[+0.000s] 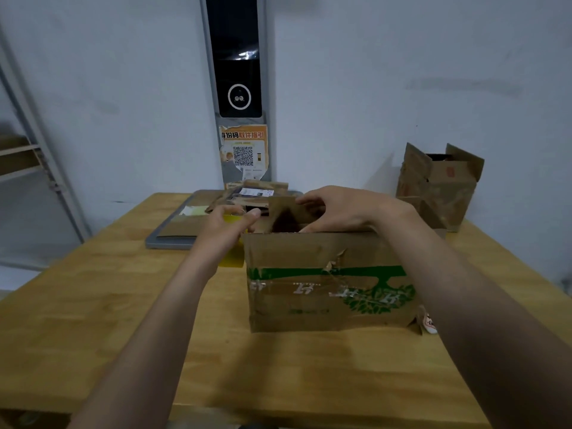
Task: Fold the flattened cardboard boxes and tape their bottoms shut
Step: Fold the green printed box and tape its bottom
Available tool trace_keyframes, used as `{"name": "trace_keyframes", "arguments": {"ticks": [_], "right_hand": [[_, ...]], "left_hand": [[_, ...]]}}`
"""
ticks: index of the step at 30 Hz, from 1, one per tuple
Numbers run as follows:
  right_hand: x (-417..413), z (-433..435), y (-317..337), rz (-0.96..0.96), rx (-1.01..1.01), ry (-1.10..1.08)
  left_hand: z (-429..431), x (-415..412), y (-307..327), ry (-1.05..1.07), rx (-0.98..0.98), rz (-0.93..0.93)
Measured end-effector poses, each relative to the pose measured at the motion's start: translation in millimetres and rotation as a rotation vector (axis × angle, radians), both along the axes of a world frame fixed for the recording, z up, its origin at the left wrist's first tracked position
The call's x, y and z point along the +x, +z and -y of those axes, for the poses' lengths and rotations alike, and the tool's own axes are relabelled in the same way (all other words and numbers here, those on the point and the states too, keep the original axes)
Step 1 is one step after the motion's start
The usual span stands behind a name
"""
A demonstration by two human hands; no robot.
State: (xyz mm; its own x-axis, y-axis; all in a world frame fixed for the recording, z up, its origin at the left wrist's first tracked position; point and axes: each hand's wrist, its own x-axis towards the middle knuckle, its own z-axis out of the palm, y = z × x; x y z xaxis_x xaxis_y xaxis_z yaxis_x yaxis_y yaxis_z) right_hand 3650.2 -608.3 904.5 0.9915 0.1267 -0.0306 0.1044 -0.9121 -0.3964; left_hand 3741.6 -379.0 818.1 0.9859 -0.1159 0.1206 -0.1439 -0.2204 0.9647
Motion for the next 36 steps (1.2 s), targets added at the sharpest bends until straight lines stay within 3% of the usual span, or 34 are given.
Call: {"name": "trace_keyframes", "arguments": {"ticks": [3, 7, 10, 17, 19, 22, 26, 29, 32, 36], "right_hand": [[6, -2, -3, -0.022, -0.008, 0.031], [9, -1, -4, -0.028, 0.042, 0.064], [5, -3, -4, 0.018, 0.121, 0.044], [-37, 39, -20, 0.320, -0.098, -0.338], [-58, 60, -24, 0.291, -0.131, -0.384], [-78, 67, -31, 0.122, -0.085, -0.341], [-75, 58, -34, 0.218, -0.140, -0.337], [-67, 44, -31, 0.267, -0.189, -0.345], [-56, 21, -34, 0.371, -0.087, -0.256], [-58, 10, -30, 0.368, 0.236, -0.118]], "left_hand": [[3, -2, -3, 0.016, 0.050, 0.003], [7, 3, -12, 0.011, 0.366, 0.019], [10, 8, -14, -0.055, 0.369, -0.023], [18, 17, -9, 0.042, 0.410, 0.026], [18, 21, -2, 0.058, 0.435, 0.058], [13, 15, 24, 0.181, 0.406, 0.175], [11, -23, 63, 0.298, 0.407, 0.485], [25, -61, 81, 0.274, 0.481, 0.648], [45, -91, 79, 0.154, 0.612, 0.677], [58, -110, 61, 0.051, 0.803, 0.695]]}}
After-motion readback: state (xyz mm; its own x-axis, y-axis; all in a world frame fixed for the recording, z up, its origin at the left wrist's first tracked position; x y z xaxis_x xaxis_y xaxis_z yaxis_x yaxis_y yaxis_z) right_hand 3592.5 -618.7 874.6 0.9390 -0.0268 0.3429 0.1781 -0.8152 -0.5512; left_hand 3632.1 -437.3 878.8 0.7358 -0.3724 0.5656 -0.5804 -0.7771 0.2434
